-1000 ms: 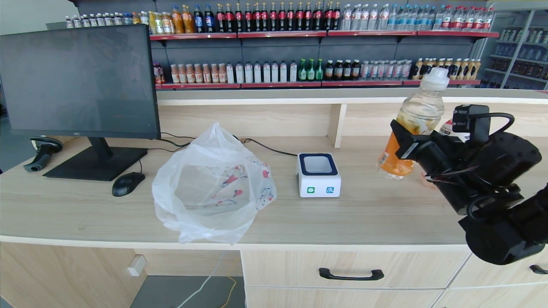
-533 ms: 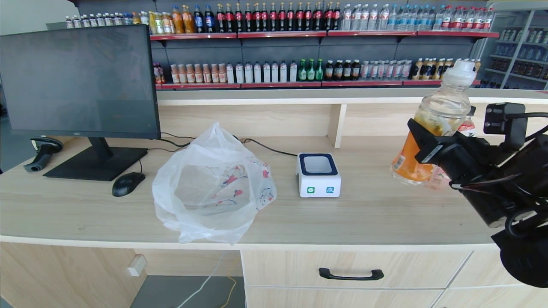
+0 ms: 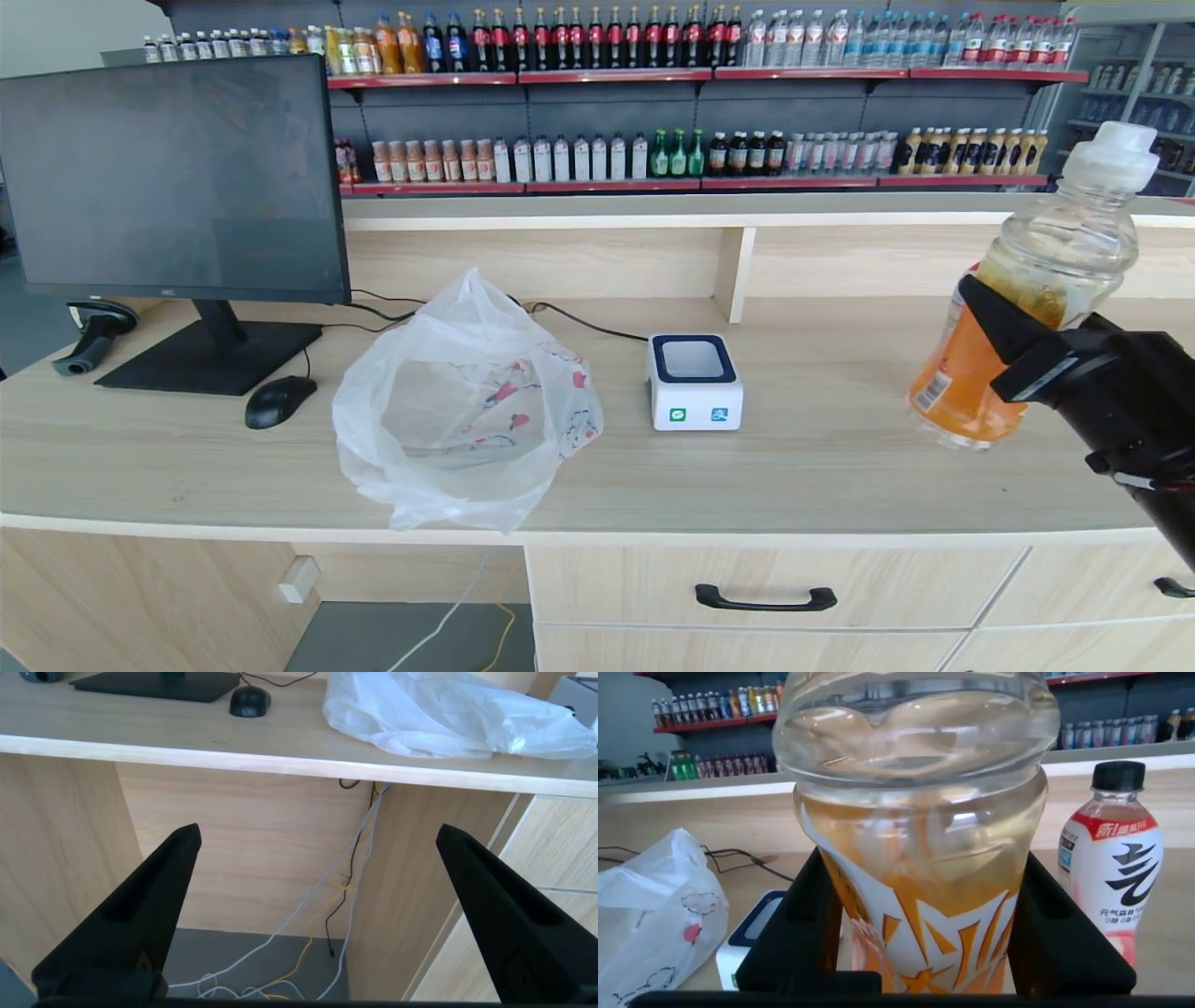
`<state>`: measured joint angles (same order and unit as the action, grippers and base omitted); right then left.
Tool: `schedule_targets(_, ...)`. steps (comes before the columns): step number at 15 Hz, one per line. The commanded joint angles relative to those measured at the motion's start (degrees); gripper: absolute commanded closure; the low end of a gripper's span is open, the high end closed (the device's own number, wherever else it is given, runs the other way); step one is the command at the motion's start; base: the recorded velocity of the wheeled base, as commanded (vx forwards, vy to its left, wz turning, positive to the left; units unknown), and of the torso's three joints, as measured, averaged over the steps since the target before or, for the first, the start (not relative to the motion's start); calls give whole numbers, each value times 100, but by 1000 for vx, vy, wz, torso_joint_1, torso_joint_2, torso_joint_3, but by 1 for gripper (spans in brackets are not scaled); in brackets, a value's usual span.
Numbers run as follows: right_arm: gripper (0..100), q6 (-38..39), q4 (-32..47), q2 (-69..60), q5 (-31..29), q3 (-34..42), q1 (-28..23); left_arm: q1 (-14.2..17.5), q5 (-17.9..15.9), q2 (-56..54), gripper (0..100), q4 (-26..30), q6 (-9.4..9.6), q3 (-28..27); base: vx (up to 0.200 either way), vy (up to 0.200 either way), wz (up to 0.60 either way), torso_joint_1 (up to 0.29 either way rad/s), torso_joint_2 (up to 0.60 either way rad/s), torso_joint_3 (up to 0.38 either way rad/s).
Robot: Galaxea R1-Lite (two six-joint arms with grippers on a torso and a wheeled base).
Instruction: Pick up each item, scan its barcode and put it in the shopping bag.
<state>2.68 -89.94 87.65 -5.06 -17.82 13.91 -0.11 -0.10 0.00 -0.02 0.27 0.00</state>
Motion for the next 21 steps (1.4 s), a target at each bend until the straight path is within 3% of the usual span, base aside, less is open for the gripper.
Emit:
schedule_targets(1, 100, -31, -6, -477, 14, 306, 7, 2, 1, 0, 0, 2, 0, 0, 0, 0, 0, 0, 0, 0)
schedule_targets(6, 100, -13, -6, -960, 49, 842, 7, 2, 1, 0, 0, -6, 0, 0, 0, 0, 0, 0, 0, 0)
schedule_targets(10, 100, -75, -6, -952, 532, 886, 112, 2, 1, 0, 0, 2, 0, 0, 0, 0, 0, 0, 0, 0)
schedule_targets(13, 100, 321, -6, -732, 743, 1070, 929, 2, 1, 0, 0, -6, 0, 0, 0, 0, 0, 0, 0, 0)
schedule_targets(16, 100, 549, -6, -319, 743, 1106, 1263, 2, 1, 0, 0, 2, 0, 0, 0, 0, 0, 0, 0, 0)
schedule_targets(21, 100, 1454, -6, 323, 752, 438, 2327, 2, 1, 0, 0, 2, 0, 0, 0, 0, 0, 0, 0, 0)
